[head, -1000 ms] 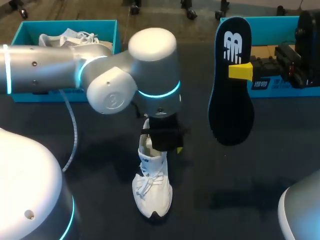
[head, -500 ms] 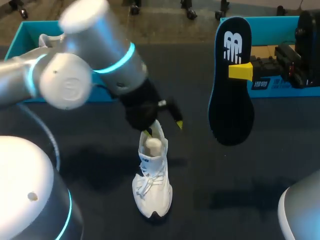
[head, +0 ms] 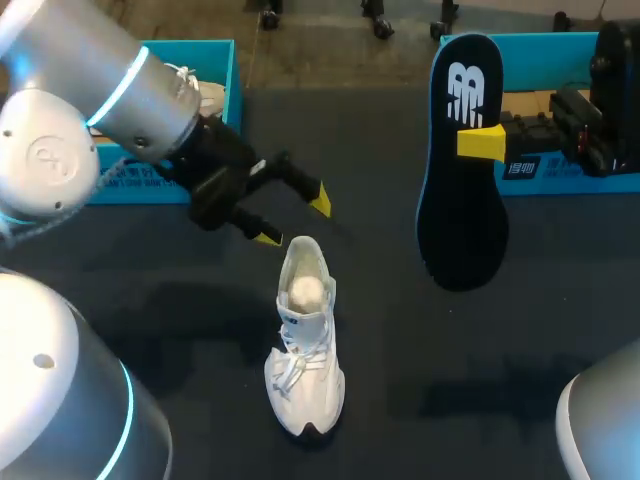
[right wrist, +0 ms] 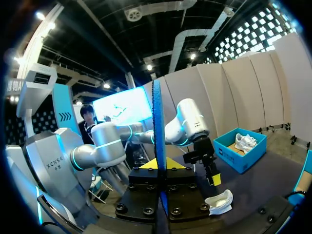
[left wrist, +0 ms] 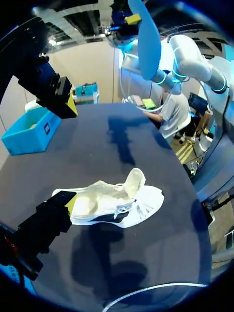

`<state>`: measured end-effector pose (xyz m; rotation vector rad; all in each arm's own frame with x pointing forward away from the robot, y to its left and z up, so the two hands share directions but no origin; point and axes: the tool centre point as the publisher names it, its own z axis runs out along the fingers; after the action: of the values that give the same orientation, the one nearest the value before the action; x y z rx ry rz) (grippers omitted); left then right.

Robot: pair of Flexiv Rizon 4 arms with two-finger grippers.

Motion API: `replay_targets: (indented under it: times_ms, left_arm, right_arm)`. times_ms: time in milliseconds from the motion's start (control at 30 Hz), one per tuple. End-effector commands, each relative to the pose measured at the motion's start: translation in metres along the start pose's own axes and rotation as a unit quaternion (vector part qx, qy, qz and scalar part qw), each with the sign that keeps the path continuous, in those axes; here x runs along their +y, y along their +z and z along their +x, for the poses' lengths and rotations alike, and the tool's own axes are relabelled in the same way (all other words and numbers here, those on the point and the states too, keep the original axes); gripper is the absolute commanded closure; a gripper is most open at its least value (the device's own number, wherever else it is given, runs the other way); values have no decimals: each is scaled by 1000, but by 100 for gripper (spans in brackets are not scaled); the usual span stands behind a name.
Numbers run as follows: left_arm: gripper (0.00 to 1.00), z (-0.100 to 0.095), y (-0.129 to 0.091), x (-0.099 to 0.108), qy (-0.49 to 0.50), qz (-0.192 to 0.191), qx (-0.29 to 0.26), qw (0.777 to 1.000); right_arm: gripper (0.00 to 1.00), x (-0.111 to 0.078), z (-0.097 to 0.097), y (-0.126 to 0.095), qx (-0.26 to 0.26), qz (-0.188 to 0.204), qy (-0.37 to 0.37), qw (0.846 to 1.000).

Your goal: Take the shoe out of the shoebox, open the shoe tongue, remove and reinsert the insole, then place the shoe into the shoebox

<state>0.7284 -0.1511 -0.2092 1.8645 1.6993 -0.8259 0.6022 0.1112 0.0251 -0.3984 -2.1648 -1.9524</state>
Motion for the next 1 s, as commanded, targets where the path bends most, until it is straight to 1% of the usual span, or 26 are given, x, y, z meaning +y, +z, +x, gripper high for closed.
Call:
replay_targets:
  times_ms: [33, 133, 167, 233, 267, 367, 433, 500, 767, 833, 900, 1000]
  left_arm:
    - [0, 6, 0, -3, -4, -17, -61, 998]
    - [0, 4, -5, 2, -1, -22, -96, 995]
    - [0, 2, -8, 4, 3, -16, -105, 994]
    - [0, 0, -12, 9, 1, -27, -128, 991]
    - [0, -1, -15, 10, 9, -21, -141, 990]
    - [0, -5, -24, 14, 10, -33, -189, 981]
    - [0, -13, -32, 16, 2, -42, -219, 975]
    - [0, -21, -37, 18, 2, -41, -216, 976]
    - [0, -21, -37, 18, 2, -41, -216, 976]
    - [0, -22, -36, 21, 8, -63, -225, 972]
    - [0, -24, -39, 24, 18, -50, -240, 969]
    - [0, -27, -44, 29, 27, -53, -255, 965]
  right_arm:
    - [100, 2, -2, 2, 1, 2, 1, 1000]
    - [100, 2, -2, 2, 1, 2, 1, 1000]
    - [100, 2, -2, 2, 1, 2, 1, 1000]
    - [100, 2, -2, 2, 1, 2, 1, 1000]
    - [100, 2, -2, 2, 1, 2, 1, 1000]
    - [100, 2, -2, 2, 1, 2, 1, 1000]
    - [100, 2, -2, 2, 1, 2, 1, 1000]
    - [100, 2, -2, 2, 1, 2, 1, 1000]
    - [100, 2, -2, 2, 1, 2, 1, 1000]
    - [100, 2, -2, 2, 1, 2, 1, 1000]
    - [100, 3, -20, 2, 14, -12, 21, 1000]
    - [100, -1, -50, 2, 13, -30, 72, 997]
